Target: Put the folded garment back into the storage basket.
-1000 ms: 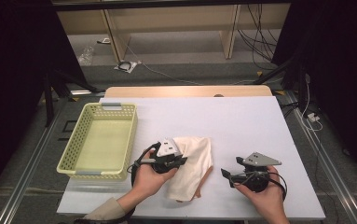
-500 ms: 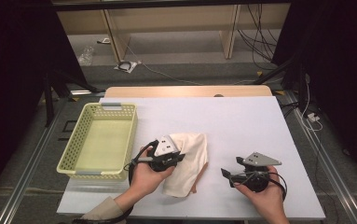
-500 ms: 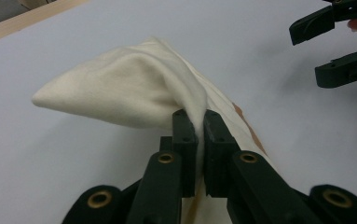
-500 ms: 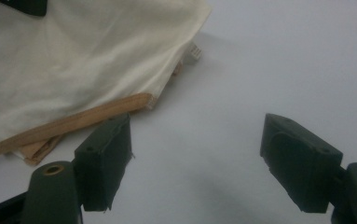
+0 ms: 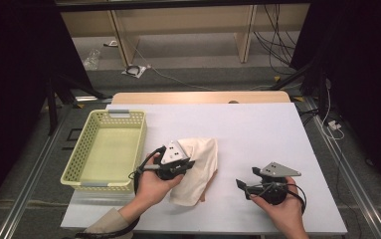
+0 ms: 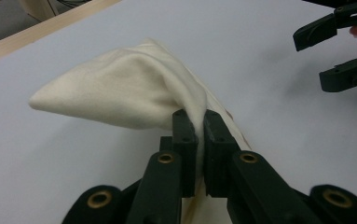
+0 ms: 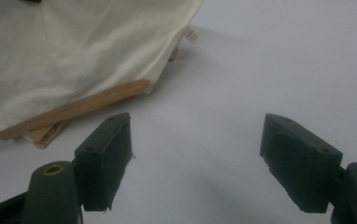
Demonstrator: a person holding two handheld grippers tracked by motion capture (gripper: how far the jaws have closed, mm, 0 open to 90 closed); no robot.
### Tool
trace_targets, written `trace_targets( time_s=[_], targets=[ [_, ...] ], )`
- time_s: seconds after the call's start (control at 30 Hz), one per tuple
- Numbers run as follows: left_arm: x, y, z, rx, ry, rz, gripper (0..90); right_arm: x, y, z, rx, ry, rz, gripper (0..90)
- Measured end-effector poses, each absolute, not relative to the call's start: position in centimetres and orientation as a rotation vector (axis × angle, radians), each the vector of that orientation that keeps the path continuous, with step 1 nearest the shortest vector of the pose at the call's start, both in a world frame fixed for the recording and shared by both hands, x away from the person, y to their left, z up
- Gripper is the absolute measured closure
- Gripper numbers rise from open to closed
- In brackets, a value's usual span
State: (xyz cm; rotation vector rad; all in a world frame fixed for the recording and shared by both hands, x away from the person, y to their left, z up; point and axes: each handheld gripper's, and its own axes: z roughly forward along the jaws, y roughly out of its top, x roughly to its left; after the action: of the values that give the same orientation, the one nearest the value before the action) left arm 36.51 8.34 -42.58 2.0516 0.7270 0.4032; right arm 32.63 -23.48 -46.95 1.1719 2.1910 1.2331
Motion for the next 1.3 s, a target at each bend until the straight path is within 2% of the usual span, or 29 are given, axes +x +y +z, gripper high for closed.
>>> trace_targets(
  time_s=[1.3],
  targets=[
    [37.3, 10.0, -41.2, 1.919, 0.736, 0.388, 84.5, 32.6, -23.6, -46.8, 1.154, 2.164, 1.268, 24.6]
  ],
)
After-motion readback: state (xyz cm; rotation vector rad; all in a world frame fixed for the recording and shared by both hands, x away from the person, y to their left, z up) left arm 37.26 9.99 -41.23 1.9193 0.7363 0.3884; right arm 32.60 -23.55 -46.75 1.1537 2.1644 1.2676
